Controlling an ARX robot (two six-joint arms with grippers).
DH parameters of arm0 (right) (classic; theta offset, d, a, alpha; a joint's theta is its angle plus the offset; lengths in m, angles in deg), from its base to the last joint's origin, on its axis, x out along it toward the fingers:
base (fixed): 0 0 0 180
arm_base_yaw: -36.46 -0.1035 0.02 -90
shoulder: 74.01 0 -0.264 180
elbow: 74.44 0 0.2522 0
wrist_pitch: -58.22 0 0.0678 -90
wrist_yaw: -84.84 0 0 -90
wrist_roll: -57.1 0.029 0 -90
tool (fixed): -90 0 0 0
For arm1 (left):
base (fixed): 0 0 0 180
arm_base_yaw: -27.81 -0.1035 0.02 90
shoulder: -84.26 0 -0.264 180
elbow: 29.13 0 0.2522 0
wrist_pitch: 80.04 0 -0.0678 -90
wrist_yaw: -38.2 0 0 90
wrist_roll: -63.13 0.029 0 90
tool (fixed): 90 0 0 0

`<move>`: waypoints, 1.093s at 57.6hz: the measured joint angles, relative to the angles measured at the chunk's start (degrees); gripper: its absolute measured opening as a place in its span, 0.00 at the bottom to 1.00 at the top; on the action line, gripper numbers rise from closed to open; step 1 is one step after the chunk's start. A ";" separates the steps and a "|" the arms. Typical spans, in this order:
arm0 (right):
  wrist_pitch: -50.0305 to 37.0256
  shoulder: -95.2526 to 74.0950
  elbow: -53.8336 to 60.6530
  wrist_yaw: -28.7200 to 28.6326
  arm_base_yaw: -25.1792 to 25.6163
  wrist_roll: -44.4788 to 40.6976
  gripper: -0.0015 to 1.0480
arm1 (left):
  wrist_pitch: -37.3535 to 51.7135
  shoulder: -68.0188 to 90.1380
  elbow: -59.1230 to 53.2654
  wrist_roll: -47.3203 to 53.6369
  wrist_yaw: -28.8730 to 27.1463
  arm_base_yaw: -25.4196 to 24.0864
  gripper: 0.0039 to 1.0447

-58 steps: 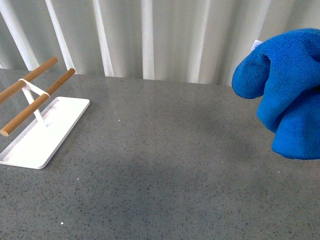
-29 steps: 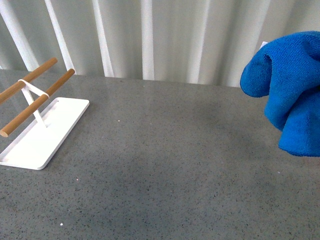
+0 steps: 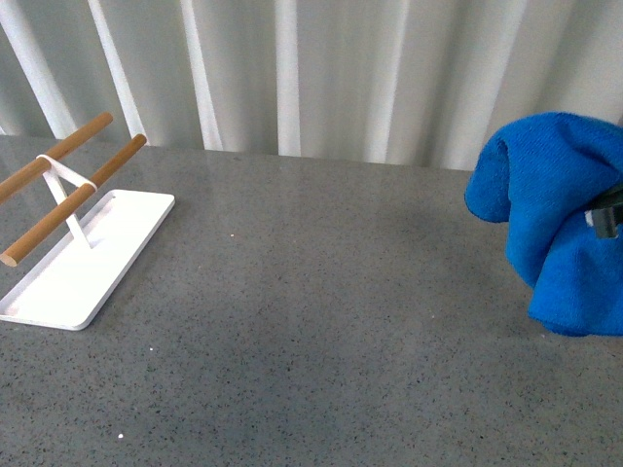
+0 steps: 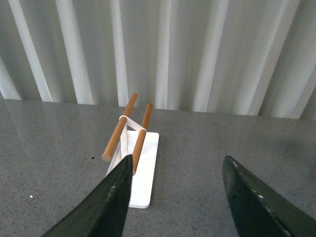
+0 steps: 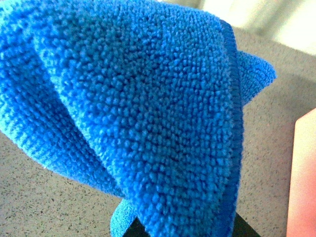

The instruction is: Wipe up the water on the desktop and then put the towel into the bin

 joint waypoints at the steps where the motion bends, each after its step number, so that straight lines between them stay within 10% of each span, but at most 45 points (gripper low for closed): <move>1: 0.00 -1.11 -0.24 0.17 -0.02 0.26 0.04 | 0.00 0.00 0.00 0.00 0.00 -0.02 0.61; 15: -1.07 -15.34 -2.93 0.70 -0.09 3.93 0.04 | 0.00 0.00 0.00 0.07 0.00 -0.02 0.96; 63: -4.39 -31.52 -13.40 0.74 10.56 0.94 0.04 | 0.00 0.00 0.00 0.02 0.00 -0.02 0.94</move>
